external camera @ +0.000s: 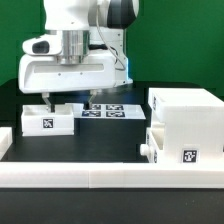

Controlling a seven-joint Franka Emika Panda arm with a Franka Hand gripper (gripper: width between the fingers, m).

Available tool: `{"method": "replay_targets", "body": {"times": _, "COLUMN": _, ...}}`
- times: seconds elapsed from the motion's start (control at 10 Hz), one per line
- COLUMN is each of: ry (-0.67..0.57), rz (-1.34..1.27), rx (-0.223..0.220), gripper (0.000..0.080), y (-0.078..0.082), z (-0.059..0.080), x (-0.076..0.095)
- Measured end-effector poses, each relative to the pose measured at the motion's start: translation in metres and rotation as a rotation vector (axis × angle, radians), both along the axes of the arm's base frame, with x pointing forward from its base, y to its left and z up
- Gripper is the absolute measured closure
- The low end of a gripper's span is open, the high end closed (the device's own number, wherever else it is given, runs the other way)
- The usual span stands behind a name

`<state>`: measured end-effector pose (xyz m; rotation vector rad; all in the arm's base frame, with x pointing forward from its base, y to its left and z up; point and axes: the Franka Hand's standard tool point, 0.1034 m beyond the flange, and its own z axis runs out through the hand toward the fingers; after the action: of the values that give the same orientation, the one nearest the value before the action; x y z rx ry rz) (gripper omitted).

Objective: Assemble drawer

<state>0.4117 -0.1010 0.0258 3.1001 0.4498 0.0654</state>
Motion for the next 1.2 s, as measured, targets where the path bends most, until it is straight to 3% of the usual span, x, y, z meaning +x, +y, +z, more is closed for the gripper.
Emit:
{"method": "replay_targets", "body": {"times": 0.3, "ry": 0.015, "rz": 0.0, "rx": 0.003, "gripper": 0.0151, "y": 0.001, "z": -0.019, "x": -0.01}}
{"method": "replay_targets", "body": {"times": 0.6, "ry": 0.022, "rz": 0.004, "rx": 0.005, "gripper": 0.0151, "y": 0.0, "z": -0.021, "x": -0.014}}
{"method": "replay_targets", "body": {"times": 0.8, "ry": 0.023, "rz": 0.006, "rx": 0.005, "gripper": 0.0198, "y": 0.0, "z": -0.021, "x": -0.014}}
{"method": "replay_targets", "body": {"times": 0.9, "ry": 0.023, "rz": 0.009, "rx": 0.005, "gripper": 0.0377, "y": 0.0, "z": -0.021, "x": -0.014}}
{"method": "replay_targets", "body": {"times": 1.0, "ry": 0.023, "rz": 0.01, "rx": 0.005, "gripper": 0.0377, "y": 0.0, "z": -0.021, "x": -0.014}}
{"method": "replay_targets", "body": {"times": 1.1, "ry": 0.022, "rz": 0.012, "rx": 0.005, "gripper": 0.0573, "y": 0.001, "z": -0.021, "x": -0.014}}
{"method": "replay_targets", "body": {"times": 1.2, "ry": 0.022, "rz": 0.013, "rx": 0.006, "gripper": 0.0707, "y": 0.002, "z": -0.021, "x": -0.014}}
